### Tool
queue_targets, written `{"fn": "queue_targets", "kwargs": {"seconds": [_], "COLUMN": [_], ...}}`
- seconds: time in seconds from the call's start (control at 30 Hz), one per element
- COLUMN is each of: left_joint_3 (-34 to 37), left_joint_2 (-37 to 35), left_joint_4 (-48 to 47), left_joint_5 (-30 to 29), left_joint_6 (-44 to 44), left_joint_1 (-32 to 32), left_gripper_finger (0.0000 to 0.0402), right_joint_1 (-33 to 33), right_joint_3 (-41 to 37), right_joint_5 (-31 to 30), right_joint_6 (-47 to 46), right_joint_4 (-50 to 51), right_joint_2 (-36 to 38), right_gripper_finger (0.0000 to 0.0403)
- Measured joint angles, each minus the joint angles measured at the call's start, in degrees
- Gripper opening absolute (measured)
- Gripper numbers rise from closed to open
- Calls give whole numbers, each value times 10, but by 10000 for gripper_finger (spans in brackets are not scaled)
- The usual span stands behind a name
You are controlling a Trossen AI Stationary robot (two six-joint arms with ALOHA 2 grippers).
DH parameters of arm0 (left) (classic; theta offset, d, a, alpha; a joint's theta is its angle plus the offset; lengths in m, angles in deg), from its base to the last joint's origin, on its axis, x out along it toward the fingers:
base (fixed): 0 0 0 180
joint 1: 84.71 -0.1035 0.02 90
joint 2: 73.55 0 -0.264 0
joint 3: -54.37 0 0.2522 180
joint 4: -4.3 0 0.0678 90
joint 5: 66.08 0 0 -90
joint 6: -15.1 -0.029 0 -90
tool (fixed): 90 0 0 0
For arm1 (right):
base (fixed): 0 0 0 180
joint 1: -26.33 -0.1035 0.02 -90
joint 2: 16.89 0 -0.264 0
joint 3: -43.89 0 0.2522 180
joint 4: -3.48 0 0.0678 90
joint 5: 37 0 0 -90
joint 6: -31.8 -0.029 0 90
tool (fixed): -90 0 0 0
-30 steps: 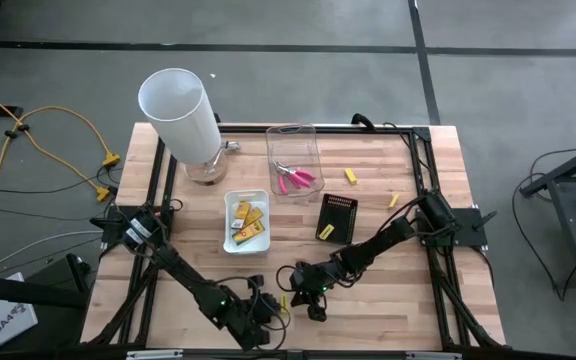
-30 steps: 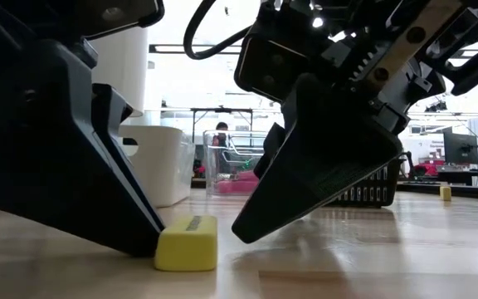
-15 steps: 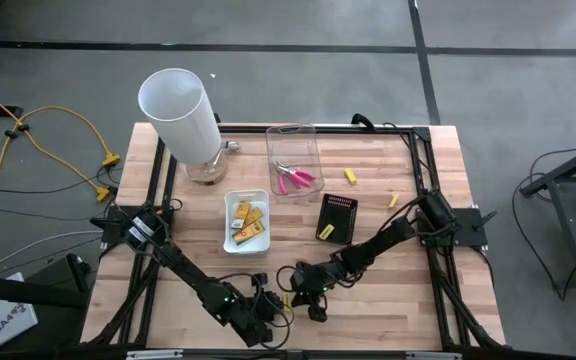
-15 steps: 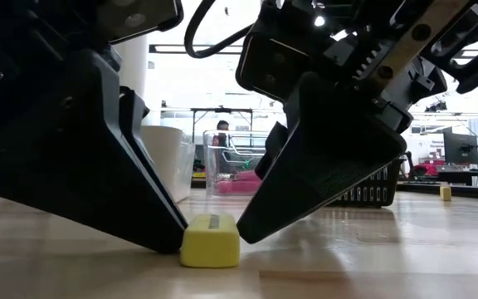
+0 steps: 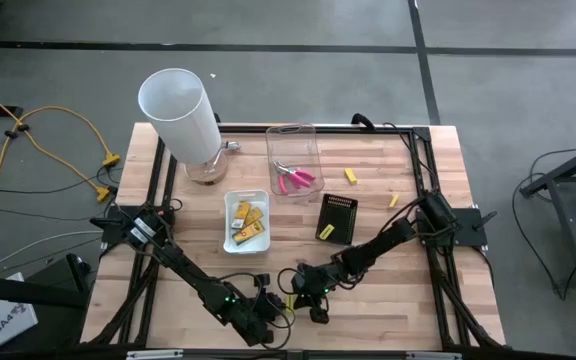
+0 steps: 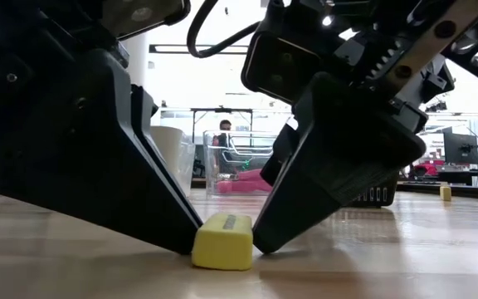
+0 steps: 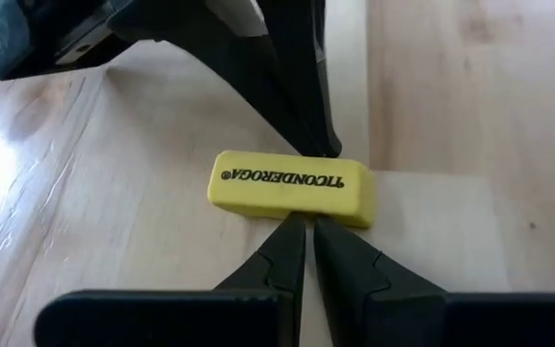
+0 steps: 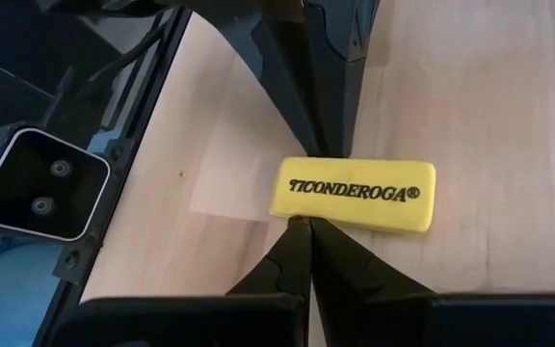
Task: Pick & Place School Supplies
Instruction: Put the bottom left yellow eraser into the black bin
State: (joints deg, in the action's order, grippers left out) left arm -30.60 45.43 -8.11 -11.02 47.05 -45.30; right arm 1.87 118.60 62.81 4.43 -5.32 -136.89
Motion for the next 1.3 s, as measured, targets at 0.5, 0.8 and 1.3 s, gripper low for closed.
{"fn": "queue_targets", "kwargs": {"seconds": [0.5, 0.8, 1.3], "left_joint_3": [-2, -2, -2], "left_joint_2": [-1, -1, -59], "left_joint_4": [96, 92, -45], "left_joint_5": [-7, -3, -55], "left_joint_6": [-64, -65, 22], "left_joint_1": [-8, -5, 53], "left_gripper_finger": [22, 22, 22], "right_joint_1": [-3, -10, -10], "right_joint_3": [2, 2, 2], "right_joint_5": [-24, -25, -22], "right_joint_6": [-1, -9, -9], "right_joint_4": [-4, 5, 8], "right_joint_2": [0, 0, 0], "right_gripper_finger": [2, 2, 2]}}
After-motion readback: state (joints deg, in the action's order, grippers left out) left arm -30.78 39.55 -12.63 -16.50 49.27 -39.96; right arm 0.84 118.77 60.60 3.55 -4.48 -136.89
